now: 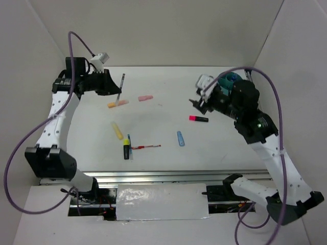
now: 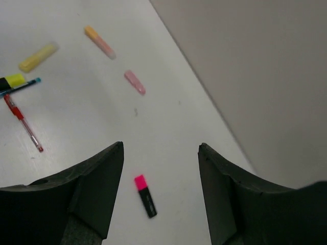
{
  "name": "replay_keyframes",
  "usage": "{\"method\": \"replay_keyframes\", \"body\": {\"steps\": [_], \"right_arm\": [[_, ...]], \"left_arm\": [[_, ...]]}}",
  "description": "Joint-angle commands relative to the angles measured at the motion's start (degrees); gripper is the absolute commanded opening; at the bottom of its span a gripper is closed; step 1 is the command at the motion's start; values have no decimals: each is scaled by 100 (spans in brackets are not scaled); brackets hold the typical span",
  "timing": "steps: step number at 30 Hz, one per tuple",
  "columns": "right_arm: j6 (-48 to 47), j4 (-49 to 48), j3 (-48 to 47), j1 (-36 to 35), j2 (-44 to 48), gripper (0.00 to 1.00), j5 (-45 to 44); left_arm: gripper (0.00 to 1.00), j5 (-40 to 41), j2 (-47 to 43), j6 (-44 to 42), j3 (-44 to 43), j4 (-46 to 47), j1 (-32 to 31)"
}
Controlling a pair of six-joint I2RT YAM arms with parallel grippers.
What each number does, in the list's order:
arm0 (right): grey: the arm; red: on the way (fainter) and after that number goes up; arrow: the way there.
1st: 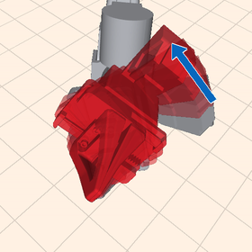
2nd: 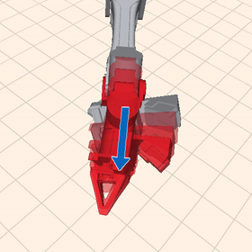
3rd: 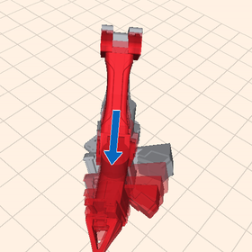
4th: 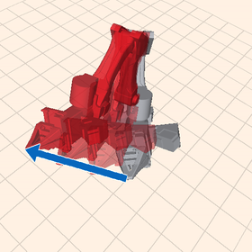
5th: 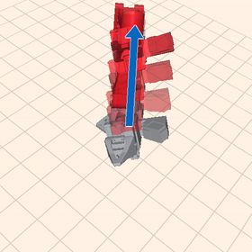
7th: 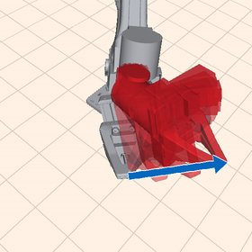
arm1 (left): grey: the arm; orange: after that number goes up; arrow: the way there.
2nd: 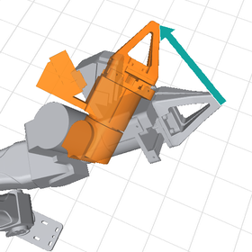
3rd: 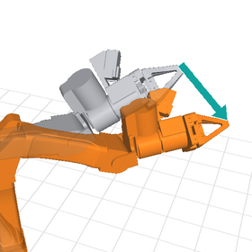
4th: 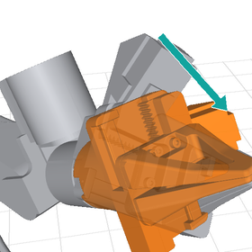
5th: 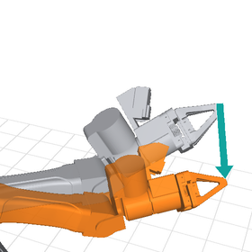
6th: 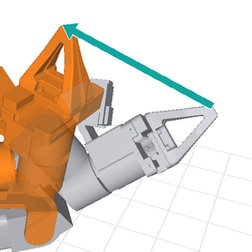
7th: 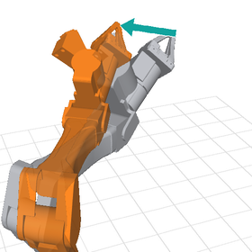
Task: Sort the stationery into containers
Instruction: Pick up the pen from the center of the board.
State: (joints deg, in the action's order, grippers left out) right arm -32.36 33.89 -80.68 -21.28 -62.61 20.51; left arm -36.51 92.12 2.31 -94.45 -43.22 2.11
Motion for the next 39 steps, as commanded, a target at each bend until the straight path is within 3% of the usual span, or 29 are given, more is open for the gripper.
{"method": "replay_keyframes", "body": {"steps": [1,8,12,15,19,26,31,35,38,39], "right_arm": [[-1560,-1233,893,-1005,633,66,-81],[-3591,-3690,2740,-3282,838,61,-600],[-4637,-4566,3314,-4032,382,60,-724],[-4962,-4662,3173,-4244,-302,59,-786],[-5465,-5734,3305,-4367,-901,59,-917],[-5570,-5385,2892,-4341,-1359,55,-970],[-5746,-5015,2839,-4297,-1403,40,-961],[-5826,-4884,2866,-4236,-1377,36,-1032],[-5861,-4787,2874,-4183,-1333,22,-1110],[-5878,-4795,2900,-4174,-1333,9,-1137]], "left_arm": [[0,-314,-719,2413,575,481,-482],[0,-839,-1134,3337,1060,823,-1133],[0,-805,-1459,3426,1605,904,-1309],[0,-892,-1617,3487,1983,921,-1450],[0,-945,-1714,3513,2300,956,-1669],[0,-989,-1724,3373,2309,789,-1767],[0,-1025,-1706,3347,2291,754,-1767],[0,-1025,-1697,3276,2282,675,-1767],[0,-1051,-1714,3303,2317,736,-1767],[0,-1034,-1723,3320,2326,745,-1775]]}}
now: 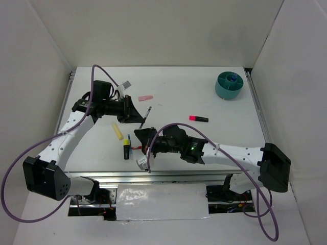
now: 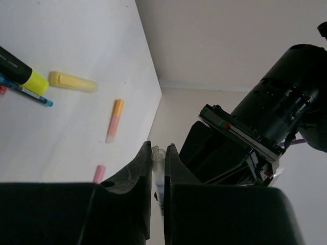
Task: Sort the stationery into containers
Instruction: Pick up the pen from the center of the board, then place the pen in the storage box.
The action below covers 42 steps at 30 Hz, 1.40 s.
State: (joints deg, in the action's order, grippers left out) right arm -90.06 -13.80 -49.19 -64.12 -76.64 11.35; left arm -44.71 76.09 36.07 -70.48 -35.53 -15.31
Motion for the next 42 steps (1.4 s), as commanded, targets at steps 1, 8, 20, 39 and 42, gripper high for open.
{"method": "replay_keyframes", "body": {"steps": [1,8,20,39,42], "right_arm": [[-82,-96,-206,127,114,5,-221],[1205,175,-582,268,492,0,-441],[6403,1864,-3228,4203,-314,0,-28],[6749,1969,-5513,6122,-3347,0,166],[6590,1969,-5672,6130,-3515,0,25]], "left_arm": [[10,-214,-156,-74,-63,11,-25],[99,698,-174,-522,-413,-296,264],[99,498,-270,-646,-179,942,1742],[99,-143,-429,-918,1027,2489,1698],[99,-73,-464,-1128,1071,2542,1575]]}}
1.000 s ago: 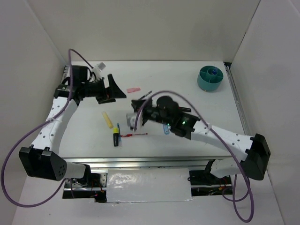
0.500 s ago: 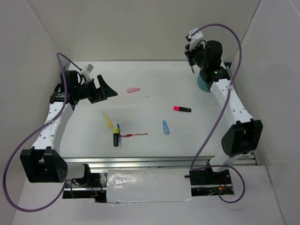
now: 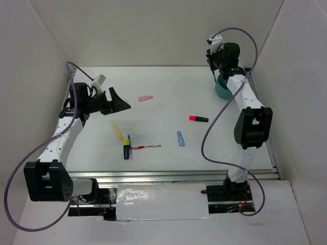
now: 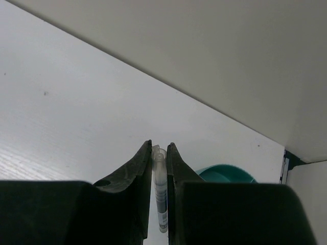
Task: Sort the stationery into containers
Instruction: Place the pen in the storage box.
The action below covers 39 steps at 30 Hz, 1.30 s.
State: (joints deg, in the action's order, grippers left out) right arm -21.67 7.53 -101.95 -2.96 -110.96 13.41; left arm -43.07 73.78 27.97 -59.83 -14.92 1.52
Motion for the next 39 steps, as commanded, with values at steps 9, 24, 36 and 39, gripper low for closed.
{"method": "replay_keyframes", "body": {"steps": [9,24,36,39], "right_arm": [[-593,-138,-747,111,-541,0,-445],[-584,-410,-581,498,-875,13,-479],[-435,-603,-273,533,-928,22,-699],[-207,-560,-264,551,-919,23,-691]], "left_arm": [[99,-9,-223,-661,33,297,-336],[99,132,-92,-1679,-169,-292,-591],[98,457,-346,-2630,-152,-714,-908],[98,466,-355,-2656,-134,-714,-917]]}}
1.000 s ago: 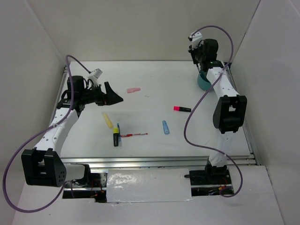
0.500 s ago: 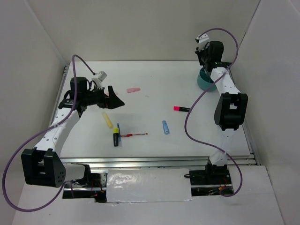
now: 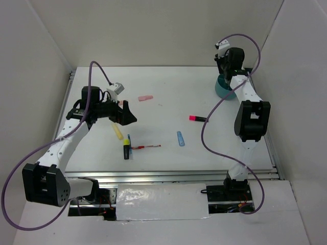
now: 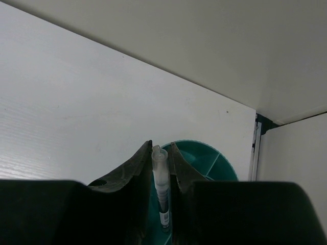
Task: Sort the stationery into containers
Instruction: Place the pen in the storage box.
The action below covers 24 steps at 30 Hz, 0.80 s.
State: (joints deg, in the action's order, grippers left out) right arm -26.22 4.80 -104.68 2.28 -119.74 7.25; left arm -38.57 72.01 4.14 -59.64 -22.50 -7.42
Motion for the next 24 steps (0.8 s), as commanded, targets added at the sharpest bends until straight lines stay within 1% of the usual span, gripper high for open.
{"method": "replay_keyframes", "body": {"steps": [1,4,7,9,10,11,13,15,16,17,19,24], "right_arm": [[318,-278,18,44,-40,23,-48],[739,-190,-8,97,-32,22,110],[872,-172,-43,106,-58,22,119],[864,-155,-61,106,-110,25,67],[855,-137,-61,114,-111,31,66],[838,-128,-61,114,-128,34,66],[794,-128,-43,114,-146,38,5],[759,-85,-26,123,-181,40,5],[732,-67,-8,132,-181,45,-4],[723,-58,18,132,-181,47,-4],[680,-6,53,123,-137,50,5],[785,118,132,123,152,51,189]], "left_arm": [[97,25,-178,-265,-145,53,-23],[97,16,-196,-239,-83,140,-23],[98,16,-187,-238,-48,158,-23],[99,16,-152,-317,-65,132,-23],[99,-62,-126,-352,-100,54,-23],[99,-98,-56,-762,-205,-165,-23],[99,-81,23,-888,-285,-316,-31],[99,-46,138,-1037,-373,-500,-23],[99,-54,164,-1090,-399,-553,-23],[99,-81,243,-1143,-434,-649,-23],[99,-212,296,-1362,-487,-799,-23],[92,-388,366,-1995,-505,-1115,-207]]}}
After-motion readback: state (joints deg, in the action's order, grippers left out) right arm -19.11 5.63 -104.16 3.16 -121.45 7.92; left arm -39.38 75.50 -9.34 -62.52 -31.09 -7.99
